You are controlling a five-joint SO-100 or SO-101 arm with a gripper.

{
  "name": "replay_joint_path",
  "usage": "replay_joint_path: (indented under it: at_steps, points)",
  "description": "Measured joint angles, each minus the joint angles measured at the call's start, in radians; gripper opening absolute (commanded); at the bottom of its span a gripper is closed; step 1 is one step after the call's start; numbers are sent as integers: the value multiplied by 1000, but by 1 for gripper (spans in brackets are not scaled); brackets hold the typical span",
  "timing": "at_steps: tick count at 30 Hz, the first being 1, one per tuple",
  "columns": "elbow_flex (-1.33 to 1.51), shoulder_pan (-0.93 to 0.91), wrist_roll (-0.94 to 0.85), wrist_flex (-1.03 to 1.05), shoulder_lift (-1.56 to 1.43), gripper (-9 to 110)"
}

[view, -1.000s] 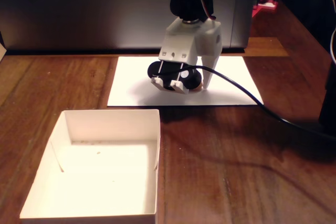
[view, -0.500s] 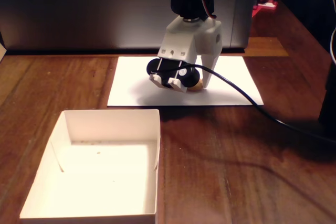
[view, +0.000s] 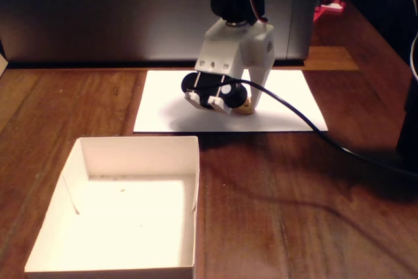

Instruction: Grasp a mini cookies block and put it in the white box.

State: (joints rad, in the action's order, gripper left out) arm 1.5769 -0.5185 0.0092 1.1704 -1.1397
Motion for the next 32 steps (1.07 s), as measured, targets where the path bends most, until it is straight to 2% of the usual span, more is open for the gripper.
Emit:
replay_joint_path:
  at_steps: [14,29,32]
  points:
    - [-14,-9,6,2,34,37]
    - [-11,-2,29,-97,17,36]
    - [-11,-2,29,-101,17,31]
